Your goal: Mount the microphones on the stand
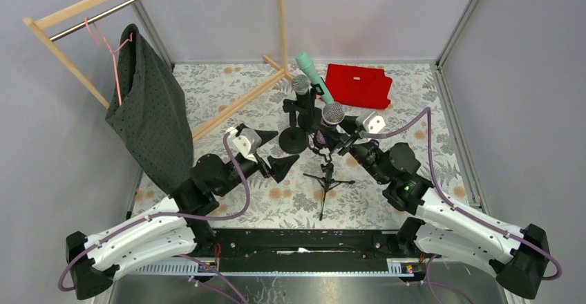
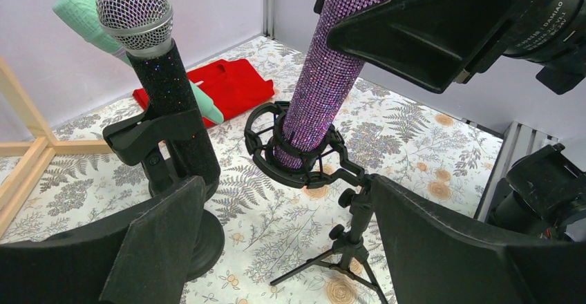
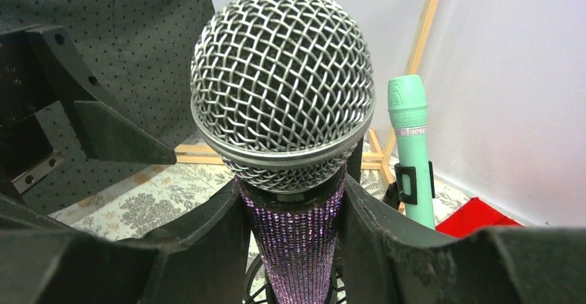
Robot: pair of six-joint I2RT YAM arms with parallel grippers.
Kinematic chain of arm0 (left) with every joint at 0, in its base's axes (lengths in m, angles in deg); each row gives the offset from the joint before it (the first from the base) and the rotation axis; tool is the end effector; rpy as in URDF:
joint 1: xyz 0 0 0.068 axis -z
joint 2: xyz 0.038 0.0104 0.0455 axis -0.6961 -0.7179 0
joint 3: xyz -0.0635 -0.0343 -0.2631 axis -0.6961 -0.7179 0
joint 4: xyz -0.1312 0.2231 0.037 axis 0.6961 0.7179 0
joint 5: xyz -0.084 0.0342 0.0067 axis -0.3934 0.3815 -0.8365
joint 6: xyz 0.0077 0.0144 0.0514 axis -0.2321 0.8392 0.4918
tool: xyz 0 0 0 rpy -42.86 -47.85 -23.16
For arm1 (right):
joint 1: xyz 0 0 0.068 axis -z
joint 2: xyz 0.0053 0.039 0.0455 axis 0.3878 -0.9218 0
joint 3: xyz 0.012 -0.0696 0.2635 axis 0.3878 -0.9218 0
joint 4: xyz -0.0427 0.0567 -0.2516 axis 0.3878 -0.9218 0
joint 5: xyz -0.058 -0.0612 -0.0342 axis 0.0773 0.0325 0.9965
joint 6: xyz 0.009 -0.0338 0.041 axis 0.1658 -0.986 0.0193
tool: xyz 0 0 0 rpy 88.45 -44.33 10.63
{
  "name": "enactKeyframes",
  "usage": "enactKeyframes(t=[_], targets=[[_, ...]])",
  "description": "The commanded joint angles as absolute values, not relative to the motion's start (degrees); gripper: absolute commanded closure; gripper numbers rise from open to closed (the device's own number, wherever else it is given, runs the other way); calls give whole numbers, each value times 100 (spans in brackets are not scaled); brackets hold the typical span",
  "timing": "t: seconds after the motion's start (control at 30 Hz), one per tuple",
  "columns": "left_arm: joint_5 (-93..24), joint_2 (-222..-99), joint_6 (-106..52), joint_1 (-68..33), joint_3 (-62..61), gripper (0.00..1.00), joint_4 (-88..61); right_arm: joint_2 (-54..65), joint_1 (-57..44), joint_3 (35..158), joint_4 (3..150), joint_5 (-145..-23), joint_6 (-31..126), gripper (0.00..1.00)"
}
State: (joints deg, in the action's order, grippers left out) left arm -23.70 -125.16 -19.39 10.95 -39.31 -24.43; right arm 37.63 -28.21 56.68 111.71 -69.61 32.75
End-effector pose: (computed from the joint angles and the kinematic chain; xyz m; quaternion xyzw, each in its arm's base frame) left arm 0.1024 -0.1439 0.3267 0.2725 0.6060 -0.3552 0.6575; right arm 0.1296 0.1532 0.3537 -0.2345 0.5153 0.2680 0.7795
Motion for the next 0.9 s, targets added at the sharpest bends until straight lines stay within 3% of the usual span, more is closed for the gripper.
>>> enactKeyframes(t=[0.0, 0.43, 0.87], targets=[[-2306, -12551, -1883, 1080, -3875, 6, -2661, 3864, -2860, 5622, 11053, -7131, 3121, 94], [-2291, -12522, -1876, 1078, -3869, 6, -2624, 3714, -2856, 4993, 11333, -6997, 3462, 86], [-2308, -12555, -1884, 1076, -3869, 6, -2638, 3798, -2860, 4751, 11423, -6786, 3532, 46]])
